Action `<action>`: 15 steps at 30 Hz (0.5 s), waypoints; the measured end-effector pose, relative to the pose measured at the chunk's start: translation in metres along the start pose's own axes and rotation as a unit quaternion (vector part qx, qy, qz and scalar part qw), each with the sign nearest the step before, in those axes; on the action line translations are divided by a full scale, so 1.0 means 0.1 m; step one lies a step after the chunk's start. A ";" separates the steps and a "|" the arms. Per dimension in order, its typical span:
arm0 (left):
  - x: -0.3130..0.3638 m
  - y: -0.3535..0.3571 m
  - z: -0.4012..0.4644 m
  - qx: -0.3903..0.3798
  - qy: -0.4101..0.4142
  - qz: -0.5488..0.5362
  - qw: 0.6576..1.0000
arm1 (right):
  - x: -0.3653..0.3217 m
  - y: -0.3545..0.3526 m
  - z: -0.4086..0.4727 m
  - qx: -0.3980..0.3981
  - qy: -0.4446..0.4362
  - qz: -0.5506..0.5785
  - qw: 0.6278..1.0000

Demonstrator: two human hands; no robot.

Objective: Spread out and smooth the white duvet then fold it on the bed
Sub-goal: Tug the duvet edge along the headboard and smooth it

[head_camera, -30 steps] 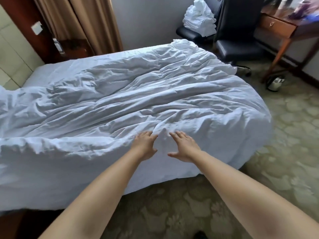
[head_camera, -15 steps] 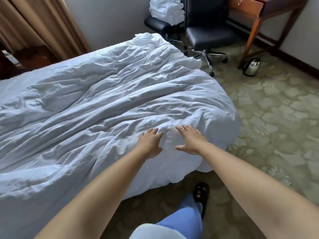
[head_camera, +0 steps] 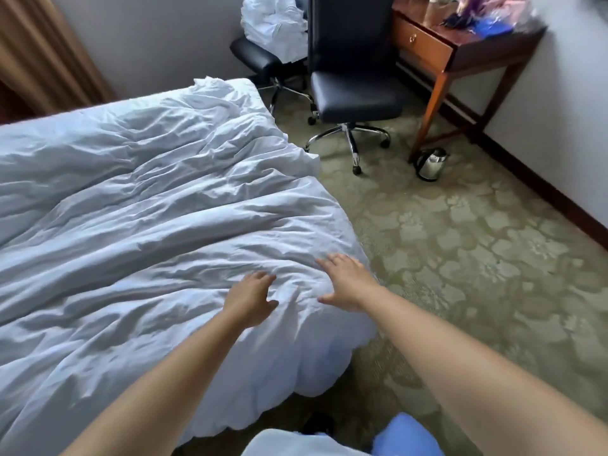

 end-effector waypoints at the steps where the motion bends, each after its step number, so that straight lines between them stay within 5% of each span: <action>1: 0.09 -0.05 0.14 0.007 -0.008 -0.004 1.000 | 0.14 -0.07 0.11 0.000 -0.010 -0.009 1.000; 15: 1.39 -0.59 1.80 0.066 -0.232 -0.074 0.968 | 1.98 -1.18 1.82 -0.002 -0.230 -0.060 0.971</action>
Point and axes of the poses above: each hand's wrist, its own z-axis towards the middle knuckle, its own y-axis out of the palm, x = y × z, the point moved 3 cm from there along z, towards the middle knuckle, and after that the axes turned 3 degrees about -z, right-handed, at the moved point
